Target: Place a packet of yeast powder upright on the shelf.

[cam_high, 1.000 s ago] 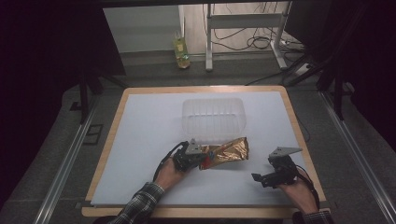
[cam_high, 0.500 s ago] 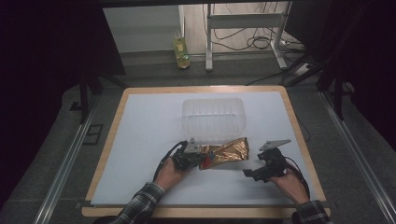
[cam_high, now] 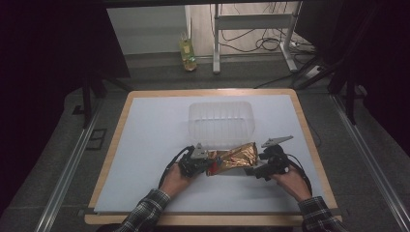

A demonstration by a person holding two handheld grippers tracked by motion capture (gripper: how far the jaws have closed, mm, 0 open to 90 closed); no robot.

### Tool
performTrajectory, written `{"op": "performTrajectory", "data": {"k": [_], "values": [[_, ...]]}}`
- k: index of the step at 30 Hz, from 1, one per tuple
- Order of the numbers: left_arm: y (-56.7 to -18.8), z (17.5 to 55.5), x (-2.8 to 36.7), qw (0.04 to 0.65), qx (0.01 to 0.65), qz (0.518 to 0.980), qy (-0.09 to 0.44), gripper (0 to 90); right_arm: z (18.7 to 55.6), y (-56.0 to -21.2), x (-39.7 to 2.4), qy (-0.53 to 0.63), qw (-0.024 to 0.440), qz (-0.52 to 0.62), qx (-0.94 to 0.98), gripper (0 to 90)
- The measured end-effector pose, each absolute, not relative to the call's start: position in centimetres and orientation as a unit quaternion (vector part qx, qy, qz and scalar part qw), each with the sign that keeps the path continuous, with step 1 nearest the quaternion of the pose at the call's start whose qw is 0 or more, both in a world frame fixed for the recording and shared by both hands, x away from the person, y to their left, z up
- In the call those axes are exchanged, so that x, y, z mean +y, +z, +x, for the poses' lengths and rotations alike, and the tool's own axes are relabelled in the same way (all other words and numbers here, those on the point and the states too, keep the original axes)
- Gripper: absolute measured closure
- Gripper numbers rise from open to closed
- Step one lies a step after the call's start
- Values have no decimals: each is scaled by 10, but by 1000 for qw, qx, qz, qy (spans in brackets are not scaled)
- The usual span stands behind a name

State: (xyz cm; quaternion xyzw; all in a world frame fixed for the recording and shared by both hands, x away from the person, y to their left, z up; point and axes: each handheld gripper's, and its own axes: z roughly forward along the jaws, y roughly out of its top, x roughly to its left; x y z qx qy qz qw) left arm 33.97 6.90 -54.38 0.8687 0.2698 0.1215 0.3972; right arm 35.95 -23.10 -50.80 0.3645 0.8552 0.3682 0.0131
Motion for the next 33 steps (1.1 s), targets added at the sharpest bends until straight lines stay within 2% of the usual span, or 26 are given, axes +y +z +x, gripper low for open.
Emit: {"op": "performTrajectory", "data": {"k": [20,24,26,27,28,30,31,32,33], "values": [[-544,340,69,397,270,869,120,898,388,-508,-194,378,-61,396,835,42],[-543,340,69,397,269,869,120,896,390,-505,-191,373,-56,417,827,147],[-543,340,69,395,267,870,123,896,390,-503,-191,367,-45,422,828,248],[-543,339,69,395,267,870,125,895,391,-501,-192,370,-52,426,824,325],[-543,339,69,395,267,870,125,895,391,-501,-192,370,-52,426,824,325],[-543,339,69,394,268,870,128,887,391,-499,-193,376,-61,428,820,400],[-543,339,69,395,269,869,128,872,390,-496,-195,385,-67,428,815,468],[-543,339,69,395,270,869,128,872,390,-496,-195,385,-67,428,815,468],[-543,339,69,395,271,868,129,863,390,-494,-196,391,-72,427,812,507]]}}
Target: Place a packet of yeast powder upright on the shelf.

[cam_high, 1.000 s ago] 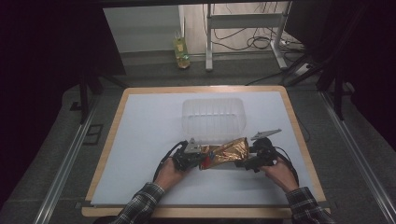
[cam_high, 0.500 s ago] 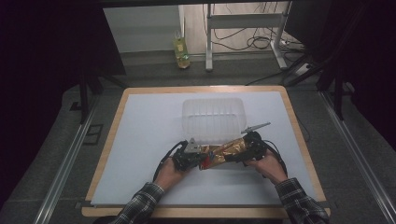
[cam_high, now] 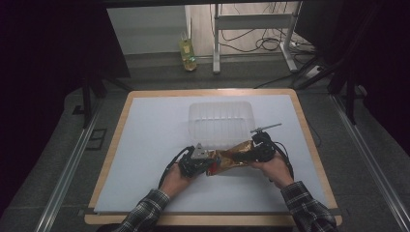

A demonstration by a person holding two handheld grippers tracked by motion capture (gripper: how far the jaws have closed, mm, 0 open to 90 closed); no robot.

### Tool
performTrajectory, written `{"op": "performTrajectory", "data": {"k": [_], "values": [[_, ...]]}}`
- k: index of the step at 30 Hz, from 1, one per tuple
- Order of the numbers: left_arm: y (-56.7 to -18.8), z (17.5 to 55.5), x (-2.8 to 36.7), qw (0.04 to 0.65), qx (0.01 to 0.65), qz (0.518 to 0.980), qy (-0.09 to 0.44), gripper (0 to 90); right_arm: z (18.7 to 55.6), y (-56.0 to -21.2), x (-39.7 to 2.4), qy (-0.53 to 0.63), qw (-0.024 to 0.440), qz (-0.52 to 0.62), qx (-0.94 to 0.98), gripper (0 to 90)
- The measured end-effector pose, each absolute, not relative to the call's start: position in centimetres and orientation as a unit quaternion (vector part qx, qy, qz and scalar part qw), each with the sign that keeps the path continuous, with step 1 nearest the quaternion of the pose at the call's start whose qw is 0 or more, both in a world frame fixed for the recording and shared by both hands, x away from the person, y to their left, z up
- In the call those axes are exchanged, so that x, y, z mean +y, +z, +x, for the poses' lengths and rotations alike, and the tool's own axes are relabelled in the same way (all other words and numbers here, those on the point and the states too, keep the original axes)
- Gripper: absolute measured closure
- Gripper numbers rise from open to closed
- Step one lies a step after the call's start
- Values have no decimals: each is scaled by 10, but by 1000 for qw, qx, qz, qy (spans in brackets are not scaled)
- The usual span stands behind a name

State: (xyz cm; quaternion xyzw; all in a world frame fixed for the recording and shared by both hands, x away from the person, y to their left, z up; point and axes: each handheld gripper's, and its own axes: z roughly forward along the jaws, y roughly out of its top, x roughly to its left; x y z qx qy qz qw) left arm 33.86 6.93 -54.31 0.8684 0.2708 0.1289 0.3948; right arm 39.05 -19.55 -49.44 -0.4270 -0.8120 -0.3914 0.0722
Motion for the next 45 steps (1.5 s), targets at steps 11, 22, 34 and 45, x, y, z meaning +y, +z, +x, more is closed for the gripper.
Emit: {"op": "performTrajectory", "data": {"k": [11,22,34,45], "values": [[-542,337,75,415,271,859,129,694,393,-481,-199,-412,110,-439,-791,650],[-536,329,78,422,270,855,136,535,388,-459,-199,-410,81,-425,-803,673],[-529,318,94,438,280,842,141,363,387,-441,-209,-417,64,-426,-801,675],[-528,312,99,438,284,841,144,235,387,-429,-215,-421,56,-429,-797,674]]}}
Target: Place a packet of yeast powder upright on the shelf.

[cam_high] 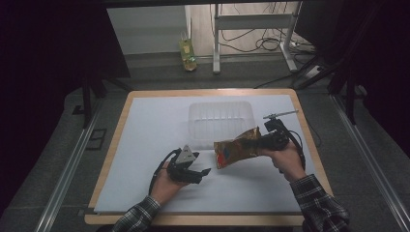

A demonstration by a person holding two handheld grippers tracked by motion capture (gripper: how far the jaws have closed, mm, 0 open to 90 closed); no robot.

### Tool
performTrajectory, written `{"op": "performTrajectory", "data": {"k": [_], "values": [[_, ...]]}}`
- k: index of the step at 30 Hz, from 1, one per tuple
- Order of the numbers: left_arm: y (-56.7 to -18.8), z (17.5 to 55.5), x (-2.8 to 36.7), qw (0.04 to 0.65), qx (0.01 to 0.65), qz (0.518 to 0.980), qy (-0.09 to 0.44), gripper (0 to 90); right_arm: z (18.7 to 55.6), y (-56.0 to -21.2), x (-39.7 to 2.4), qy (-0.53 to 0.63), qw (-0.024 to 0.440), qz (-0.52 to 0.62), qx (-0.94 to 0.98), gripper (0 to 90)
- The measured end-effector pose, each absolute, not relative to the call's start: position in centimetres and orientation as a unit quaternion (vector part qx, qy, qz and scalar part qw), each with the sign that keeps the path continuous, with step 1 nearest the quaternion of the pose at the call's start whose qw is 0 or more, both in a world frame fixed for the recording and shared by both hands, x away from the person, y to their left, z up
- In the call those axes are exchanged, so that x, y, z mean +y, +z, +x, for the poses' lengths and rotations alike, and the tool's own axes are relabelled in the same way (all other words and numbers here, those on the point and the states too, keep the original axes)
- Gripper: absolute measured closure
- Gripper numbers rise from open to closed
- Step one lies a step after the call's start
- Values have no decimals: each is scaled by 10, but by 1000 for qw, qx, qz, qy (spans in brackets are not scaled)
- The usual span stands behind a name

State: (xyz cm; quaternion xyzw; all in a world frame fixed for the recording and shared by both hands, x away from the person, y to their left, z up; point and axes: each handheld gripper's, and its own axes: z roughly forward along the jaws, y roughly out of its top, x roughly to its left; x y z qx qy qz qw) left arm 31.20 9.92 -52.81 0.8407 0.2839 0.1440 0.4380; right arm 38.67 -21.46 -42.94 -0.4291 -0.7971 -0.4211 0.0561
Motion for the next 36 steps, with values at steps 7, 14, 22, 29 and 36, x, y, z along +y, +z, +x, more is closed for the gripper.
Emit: {"op": "performTrajectory", "data": {"k": [7,14,22,29,36], "values": [[-527,304,100,432,276,846,150,195,388,-420,-217,-424,52,-430,-795,674],[-527,298,106,432,288,842,148,124,392,-409,-219,-423,42,-433,-795,674],[-524,292,113,439,296,835,148,56,400,-399,-220,-422,37,-443,-791,674],[-525,291,114,432,298,837,153,29,411,-386,-219,-421,22,-449,-788,674],[-525,291,113,434,293,838,153,21,424,-379,-222,-417,11,-462,-783,675]]}}
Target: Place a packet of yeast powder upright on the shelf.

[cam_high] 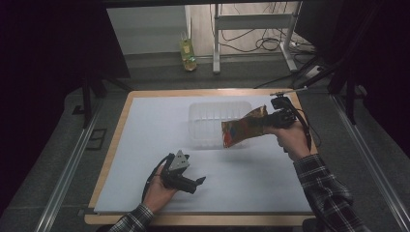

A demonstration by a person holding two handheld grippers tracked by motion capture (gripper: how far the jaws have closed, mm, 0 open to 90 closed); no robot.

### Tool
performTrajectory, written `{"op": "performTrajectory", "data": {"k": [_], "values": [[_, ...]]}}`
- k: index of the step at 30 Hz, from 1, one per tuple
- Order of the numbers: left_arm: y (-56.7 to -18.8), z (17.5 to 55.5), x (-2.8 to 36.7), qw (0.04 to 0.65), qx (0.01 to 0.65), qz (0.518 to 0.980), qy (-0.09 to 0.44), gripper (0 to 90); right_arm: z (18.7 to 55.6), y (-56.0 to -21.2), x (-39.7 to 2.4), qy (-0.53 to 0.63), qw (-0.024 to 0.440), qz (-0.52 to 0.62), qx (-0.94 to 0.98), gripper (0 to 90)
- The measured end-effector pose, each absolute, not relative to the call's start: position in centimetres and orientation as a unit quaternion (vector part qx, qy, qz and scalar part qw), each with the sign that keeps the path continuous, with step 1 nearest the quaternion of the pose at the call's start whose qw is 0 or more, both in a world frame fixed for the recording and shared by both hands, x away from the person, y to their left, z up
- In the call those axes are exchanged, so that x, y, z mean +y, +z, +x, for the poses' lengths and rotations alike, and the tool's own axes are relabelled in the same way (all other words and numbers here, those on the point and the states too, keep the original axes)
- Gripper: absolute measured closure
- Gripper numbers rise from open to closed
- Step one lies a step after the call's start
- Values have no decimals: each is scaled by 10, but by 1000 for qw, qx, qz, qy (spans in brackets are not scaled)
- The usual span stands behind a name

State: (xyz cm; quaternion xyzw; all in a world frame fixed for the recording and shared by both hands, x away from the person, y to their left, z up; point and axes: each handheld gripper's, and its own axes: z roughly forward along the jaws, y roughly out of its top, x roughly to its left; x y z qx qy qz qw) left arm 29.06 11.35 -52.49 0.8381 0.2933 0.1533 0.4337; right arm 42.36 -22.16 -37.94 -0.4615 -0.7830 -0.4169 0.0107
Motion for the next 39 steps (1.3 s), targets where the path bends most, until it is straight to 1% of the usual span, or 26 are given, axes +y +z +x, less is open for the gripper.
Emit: {"op": "performTrajectory", "data": {"k": [17,31,39], "values": [[-526,290,112,430,287,842,155,14,452,-363,-227,-402,-26,-491,-773,676],[-526,290,111,429,282,844,157,14,478,-367,-204,-366,-56,-504,-780,677],[-526,290,111,427,281,845,156,14,491,-372,-194,-362,-55,-512,-777,675]]}}
